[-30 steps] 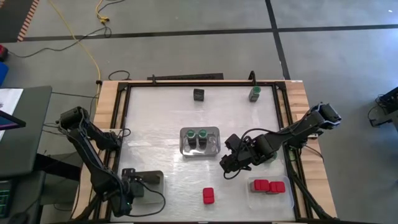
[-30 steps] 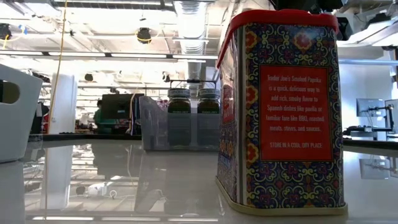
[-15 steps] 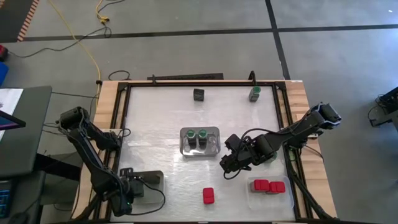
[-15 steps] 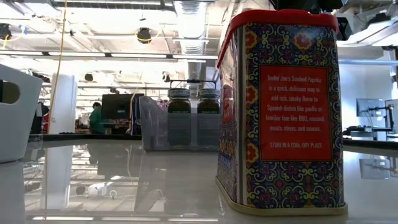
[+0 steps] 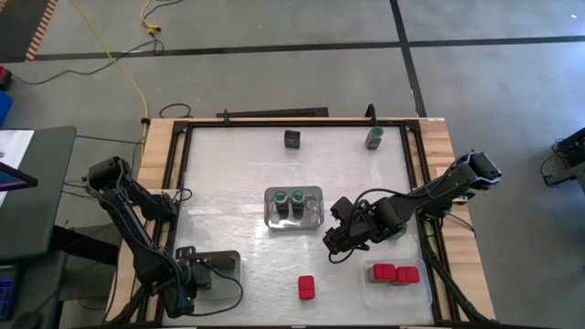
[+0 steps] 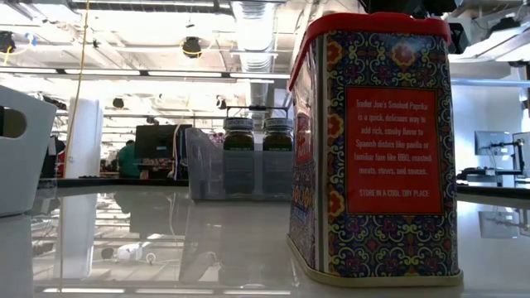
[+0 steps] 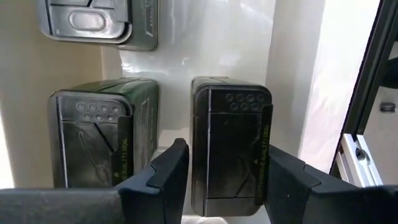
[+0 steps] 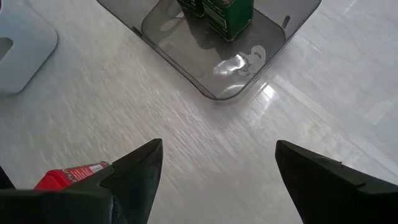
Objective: Sort spices by type
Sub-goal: Put the left black seasoning can into the grey bin
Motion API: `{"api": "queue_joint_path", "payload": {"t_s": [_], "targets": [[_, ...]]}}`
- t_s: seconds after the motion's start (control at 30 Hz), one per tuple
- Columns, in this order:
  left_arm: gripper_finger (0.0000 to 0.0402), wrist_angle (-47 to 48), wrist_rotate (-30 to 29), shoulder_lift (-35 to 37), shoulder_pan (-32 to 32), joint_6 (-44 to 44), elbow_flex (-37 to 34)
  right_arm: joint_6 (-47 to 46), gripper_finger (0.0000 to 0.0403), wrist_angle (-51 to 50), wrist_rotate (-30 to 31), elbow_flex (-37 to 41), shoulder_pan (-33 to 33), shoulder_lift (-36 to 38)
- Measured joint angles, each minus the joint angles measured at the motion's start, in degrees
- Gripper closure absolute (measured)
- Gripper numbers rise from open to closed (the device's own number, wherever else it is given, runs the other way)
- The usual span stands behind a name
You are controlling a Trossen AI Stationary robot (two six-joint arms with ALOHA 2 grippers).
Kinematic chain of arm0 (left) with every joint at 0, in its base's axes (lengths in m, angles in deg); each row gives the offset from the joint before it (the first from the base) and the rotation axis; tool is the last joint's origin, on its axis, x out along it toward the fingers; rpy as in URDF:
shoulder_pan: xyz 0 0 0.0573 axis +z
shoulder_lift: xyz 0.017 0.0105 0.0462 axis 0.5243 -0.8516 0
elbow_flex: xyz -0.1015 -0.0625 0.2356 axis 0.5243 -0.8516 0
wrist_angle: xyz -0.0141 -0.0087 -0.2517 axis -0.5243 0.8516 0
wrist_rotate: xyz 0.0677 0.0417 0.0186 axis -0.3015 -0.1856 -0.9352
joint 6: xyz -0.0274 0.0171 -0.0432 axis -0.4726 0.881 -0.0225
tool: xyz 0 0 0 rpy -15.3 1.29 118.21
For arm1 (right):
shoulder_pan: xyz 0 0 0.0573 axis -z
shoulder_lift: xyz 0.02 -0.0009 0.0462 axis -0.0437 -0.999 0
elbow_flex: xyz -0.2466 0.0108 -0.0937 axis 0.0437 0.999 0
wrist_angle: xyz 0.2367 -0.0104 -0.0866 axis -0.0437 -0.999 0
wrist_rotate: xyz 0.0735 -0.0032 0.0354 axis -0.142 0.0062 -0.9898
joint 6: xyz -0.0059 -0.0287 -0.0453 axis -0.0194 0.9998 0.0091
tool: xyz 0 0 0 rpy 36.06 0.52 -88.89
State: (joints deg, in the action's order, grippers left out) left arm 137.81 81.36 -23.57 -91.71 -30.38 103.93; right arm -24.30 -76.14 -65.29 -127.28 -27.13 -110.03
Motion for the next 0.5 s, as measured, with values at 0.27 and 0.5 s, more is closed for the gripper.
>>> {"api": "queue_joint_path", "payload": {"t_s": [0.27, 0.5], "targets": [[0.0235, 0.00, -0.08, -0.01, 0.00, -1.41, 0.00, 0.00, 0.0065, 0.01, -0.02, 0.00, 0.00, 0.00], [0.0234, 0.00, -0.17, -0.01, 0.00, -1.48, 0.00, 0.00, 0.0065, 0.01, -0.02, 0.00, 0.00, 0.00]]}}
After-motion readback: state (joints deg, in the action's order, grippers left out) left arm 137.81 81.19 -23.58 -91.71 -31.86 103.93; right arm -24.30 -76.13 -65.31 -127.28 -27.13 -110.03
